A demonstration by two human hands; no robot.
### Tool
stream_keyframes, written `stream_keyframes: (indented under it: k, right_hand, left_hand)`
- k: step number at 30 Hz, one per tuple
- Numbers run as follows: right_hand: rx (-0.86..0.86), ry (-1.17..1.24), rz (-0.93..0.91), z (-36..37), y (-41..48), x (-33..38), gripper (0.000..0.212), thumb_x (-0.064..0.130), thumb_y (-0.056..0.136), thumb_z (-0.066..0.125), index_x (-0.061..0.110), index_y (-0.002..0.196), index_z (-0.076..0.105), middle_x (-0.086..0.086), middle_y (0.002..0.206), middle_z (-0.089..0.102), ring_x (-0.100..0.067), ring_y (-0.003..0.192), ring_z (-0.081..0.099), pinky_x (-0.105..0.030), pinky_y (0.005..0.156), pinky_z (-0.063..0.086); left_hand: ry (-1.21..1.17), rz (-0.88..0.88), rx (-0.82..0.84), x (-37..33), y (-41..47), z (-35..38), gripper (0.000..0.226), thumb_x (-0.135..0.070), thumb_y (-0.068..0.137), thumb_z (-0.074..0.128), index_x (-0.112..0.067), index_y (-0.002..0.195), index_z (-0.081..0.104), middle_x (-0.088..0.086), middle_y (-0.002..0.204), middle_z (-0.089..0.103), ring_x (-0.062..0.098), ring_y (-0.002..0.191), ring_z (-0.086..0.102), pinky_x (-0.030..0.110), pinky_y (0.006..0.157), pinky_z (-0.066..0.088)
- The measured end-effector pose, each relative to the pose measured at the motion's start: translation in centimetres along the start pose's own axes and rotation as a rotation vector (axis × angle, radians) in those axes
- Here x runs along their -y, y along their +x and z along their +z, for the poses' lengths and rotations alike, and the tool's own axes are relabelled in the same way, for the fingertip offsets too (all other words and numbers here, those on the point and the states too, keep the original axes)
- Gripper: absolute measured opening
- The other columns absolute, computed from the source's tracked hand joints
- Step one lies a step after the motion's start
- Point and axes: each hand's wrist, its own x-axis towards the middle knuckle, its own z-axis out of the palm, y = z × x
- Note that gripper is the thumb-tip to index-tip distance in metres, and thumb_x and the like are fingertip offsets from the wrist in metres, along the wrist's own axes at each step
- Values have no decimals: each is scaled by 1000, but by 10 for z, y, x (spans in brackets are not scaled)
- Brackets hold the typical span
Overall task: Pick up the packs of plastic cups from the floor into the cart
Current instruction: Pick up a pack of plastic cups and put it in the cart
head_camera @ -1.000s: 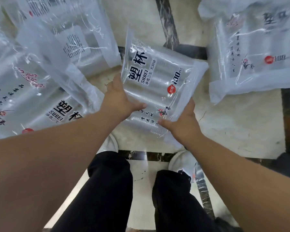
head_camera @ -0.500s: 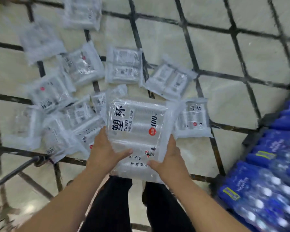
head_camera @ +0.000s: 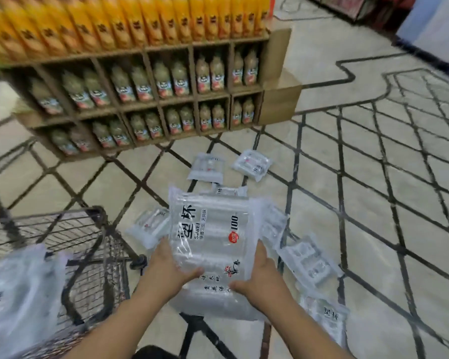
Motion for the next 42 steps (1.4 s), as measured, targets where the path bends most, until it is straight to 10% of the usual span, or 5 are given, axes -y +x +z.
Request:
stream_keyframes:
  k: [9, 19, 26, 33, 42]
  right_hand:
    - [102, -94, -226, 136, 25, 187, 104, 29, 71, 86, 24, 150, 18, 14, 120, 49, -11, 93, 48, -11, 62, 38]
    - [372, -142, -269, 362, 20, 372, 114, 37, 61, 90, 33, 149, 17, 5, 139, 50, -22, 121, 55, -37, 93, 49]
    - [515, -316, -143, 447, 19, 400, 108, 31, 75, 85, 28, 150, 8, -8, 133, 54, -19, 94, 58, -21, 59, 46]
    - [532, -365, -101, 476, 10, 403, 117, 27, 75, 86, 31, 155, 1, -7, 140, 51, -26, 116, 57, -31, 83, 50]
    - [557, -394, -49, 525, -2, 391, 119, 29, 79, 84, 27, 156, -7, -11, 142, 50, -25, 107, 59, -25, 72, 52]
  left_hand:
    - [-65, -101, -204, 157, 10, -165, 128, -68, 57, 82, -21, 153, 12, 7, 153, 28, 28, 141, 32, 41, 112, 36]
    - [-149, -377, -343, 375, -21, -336, 132, -69, 61, 80, -20, 156, 4, 10, 158, 24, 28, 141, 33, 42, 111, 37]
    - [-212, -508, -338, 461, -29, -342, 121, -64, 61, 83, -19, 152, 18, 10, 147, 38, 29, 129, 45, 42, 102, 44]
    - [-224, -576, -333, 496, -41, -323, 125, -65, 62, 81, -16, 155, 12, 15, 153, 32, 34, 138, 37, 47, 108, 38]
    - [-190, -595, -311, 532, -52, -320, 120, -58, 64, 84, -13, 153, 18, 18, 148, 37, 35, 133, 42, 46, 106, 41]
